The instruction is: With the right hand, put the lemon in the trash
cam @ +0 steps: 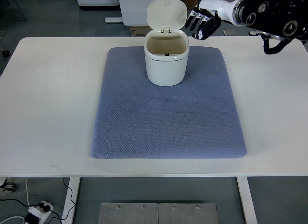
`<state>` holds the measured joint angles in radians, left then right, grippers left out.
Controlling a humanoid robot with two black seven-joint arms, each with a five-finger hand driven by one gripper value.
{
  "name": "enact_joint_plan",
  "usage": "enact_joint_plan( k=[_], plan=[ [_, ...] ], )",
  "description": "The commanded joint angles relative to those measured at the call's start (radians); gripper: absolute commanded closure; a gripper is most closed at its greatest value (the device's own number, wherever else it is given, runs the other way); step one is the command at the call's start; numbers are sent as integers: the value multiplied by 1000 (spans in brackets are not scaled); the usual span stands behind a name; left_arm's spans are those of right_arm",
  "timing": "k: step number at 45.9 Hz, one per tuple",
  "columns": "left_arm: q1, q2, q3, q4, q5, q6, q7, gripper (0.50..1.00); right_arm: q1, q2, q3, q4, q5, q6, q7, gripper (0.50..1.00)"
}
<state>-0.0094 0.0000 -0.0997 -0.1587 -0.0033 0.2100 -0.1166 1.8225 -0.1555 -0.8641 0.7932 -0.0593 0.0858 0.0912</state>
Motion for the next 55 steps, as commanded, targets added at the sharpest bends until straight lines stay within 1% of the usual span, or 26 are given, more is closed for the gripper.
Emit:
enact_joint_plan(
  k=[1,9,10,11,14,18,20,22,27,30,31,45,55],
  plan=[
    [0,0,0,1,0,0,0,500,0,-19,13,-2,4,0,-1,869],
    [0,0,0,1,-1,0,0,500,-29,-70,105,-9,7,0,-7,860],
    [0,0,0,1,0,2,0,500,-47,-100,141,-17,7,-1,-10,854],
    [0,0,0,1,0,0,0,500,-49,-110,152,-17,7,-1,-10,846],
    [0,0,0,1,0,0,0,500,-58,-136,191,-18,9,-8,-15,806],
    [0,0,0,1,0,0,0,500,-91,-170,252,-20,9,-15,-28,735],
    [0,0,0,1,-1,0,0,500,-107,-190,289,-25,9,-17,-36,691],
    [0,0,0,-1,0,0,0,500,-126,-206,327,-29,9,-17,-39,668],
    [0,0,0,1,0,0,0,500,-175,-233,398,-34,9,-17,-39,588],
    [0,0,0,1,0,0,0,500,-199,-245,431,-41,9,-18,-39,528],
    [0,0,0,1,-1,0,0,500,-207,-248,444,-43,9,-17,-39,517],
    [0,0,0,-1,0,0,0,500,-324,-257,632,-58,7,-38,-38,500],
    [0,0,0,1,0,0,0,500,-422,-248,786,-150,3,-38,-36,500]
  ],
)
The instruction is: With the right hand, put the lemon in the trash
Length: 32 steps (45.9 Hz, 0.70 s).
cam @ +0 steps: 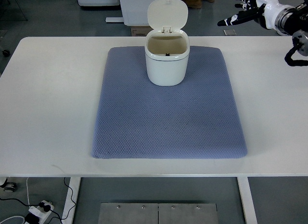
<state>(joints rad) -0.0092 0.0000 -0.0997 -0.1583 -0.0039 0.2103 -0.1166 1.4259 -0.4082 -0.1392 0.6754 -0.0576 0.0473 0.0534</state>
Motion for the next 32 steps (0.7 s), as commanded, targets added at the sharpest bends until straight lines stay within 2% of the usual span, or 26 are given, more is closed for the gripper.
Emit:
enact_joint_plan(
  k=[1,18,32],
  plan=[
    [0,0,0,0,-1,0,0,500,-41,6,87,-42,1,0,3,500],
    [0,0,0,0,-1,1,0,500,-292,42,463,-96,-1,0,10,500],
    [0,0,0,-1,-1,0,0,500,-383,123,630,-117,-1,0,13,500]
  ],
)
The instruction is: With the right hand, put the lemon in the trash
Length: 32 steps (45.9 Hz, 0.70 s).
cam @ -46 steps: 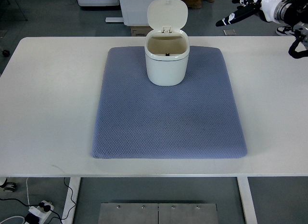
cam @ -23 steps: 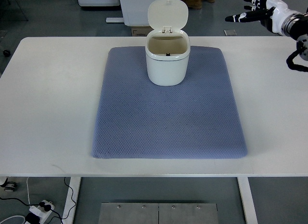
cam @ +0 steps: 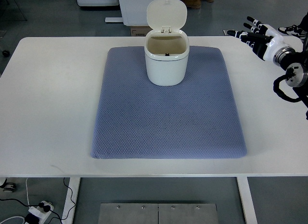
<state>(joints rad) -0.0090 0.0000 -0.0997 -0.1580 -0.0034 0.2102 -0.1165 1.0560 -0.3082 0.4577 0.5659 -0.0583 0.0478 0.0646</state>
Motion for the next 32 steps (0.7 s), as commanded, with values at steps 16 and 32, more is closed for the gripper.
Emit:
enact_joint_plan(
  k=[16,32],
  plan=[
    [0,0,0,0,0,0,0,500,-82,90,144,-21,-6,0,158,500],
    [0,0,0,0,-1,0,0,500,-117,95,145,-34,-129,9,164,500]
  ],
)
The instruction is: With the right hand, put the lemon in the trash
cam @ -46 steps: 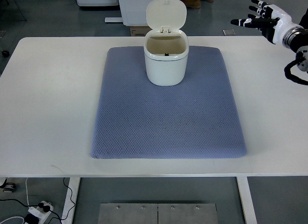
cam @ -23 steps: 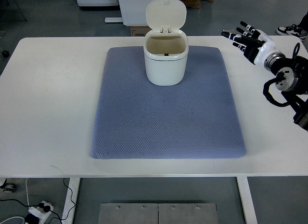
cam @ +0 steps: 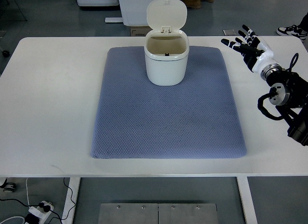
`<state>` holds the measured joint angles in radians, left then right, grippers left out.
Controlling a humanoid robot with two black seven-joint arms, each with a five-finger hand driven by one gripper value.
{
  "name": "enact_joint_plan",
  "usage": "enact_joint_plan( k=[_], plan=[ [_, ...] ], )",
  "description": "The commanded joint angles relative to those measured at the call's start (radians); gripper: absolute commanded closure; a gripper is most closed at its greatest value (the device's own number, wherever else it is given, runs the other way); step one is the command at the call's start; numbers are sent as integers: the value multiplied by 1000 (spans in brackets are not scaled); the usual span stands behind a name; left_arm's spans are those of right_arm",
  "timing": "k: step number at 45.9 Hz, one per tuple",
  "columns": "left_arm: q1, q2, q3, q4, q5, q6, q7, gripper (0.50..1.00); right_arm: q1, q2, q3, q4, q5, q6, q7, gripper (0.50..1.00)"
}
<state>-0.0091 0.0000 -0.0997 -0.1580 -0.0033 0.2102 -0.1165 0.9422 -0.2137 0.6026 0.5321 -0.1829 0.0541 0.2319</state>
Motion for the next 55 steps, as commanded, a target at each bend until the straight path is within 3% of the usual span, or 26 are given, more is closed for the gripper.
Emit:
enact_joint_plan(
  k=[1,55],
  plan=[
    [0,0,0,0,0,0,0,500,-3,1,0,0,-6,3,-5,500],
    [0,0,0,0,-1,0,0,500,-148,117,335,12,-6,9,35,500]
  ],
)
